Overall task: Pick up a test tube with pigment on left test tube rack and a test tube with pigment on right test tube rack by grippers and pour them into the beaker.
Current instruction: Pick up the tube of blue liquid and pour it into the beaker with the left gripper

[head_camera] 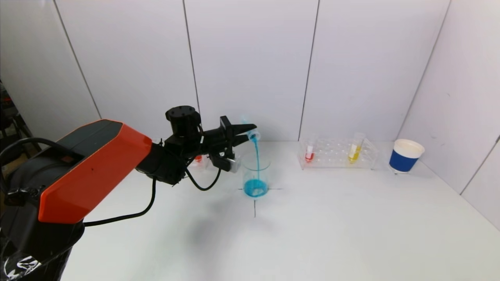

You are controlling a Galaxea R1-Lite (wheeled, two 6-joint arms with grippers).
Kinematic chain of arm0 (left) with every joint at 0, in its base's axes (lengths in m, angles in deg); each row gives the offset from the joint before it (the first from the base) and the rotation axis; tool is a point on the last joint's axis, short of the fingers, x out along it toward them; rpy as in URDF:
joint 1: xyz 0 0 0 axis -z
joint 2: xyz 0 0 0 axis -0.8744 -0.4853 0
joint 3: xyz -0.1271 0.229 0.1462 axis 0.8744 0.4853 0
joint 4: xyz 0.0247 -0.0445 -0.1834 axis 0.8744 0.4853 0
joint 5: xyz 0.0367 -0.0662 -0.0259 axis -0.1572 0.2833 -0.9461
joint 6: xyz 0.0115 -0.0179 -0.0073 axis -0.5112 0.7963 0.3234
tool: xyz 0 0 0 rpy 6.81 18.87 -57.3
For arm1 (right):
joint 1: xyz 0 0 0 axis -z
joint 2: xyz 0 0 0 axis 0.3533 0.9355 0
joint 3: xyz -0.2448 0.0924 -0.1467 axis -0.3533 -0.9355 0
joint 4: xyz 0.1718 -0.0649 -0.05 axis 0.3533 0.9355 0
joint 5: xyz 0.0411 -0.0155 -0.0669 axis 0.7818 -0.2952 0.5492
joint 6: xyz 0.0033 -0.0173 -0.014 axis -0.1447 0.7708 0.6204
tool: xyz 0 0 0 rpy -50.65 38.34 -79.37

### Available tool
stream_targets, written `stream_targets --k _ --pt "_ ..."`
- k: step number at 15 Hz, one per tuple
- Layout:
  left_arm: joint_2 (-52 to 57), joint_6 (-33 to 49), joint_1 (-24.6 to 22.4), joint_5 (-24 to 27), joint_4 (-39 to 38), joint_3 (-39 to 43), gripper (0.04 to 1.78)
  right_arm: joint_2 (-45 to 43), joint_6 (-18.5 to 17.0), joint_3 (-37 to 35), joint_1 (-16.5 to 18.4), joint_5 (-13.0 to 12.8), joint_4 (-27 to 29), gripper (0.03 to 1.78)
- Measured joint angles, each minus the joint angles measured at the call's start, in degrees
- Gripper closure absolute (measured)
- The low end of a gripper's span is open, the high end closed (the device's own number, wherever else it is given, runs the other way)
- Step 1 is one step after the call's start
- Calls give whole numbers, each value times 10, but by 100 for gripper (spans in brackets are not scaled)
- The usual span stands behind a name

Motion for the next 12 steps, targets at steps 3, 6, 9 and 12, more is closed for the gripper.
stream_targets --k 3,6,9,12 --pt "-7 -1 0 4 -11 -2 137 0 0 0 0 0 0 4" --pt "-11 -2 0 8 -14 -3 137 0 0 0 0 0 0 4" --pt "-12 -4 1 11 -17 -4 137 0 0 0 0 0 0 4" --pt "-11 -8 1 14 -18 -4 137 0 0 0 0 0 0 4"
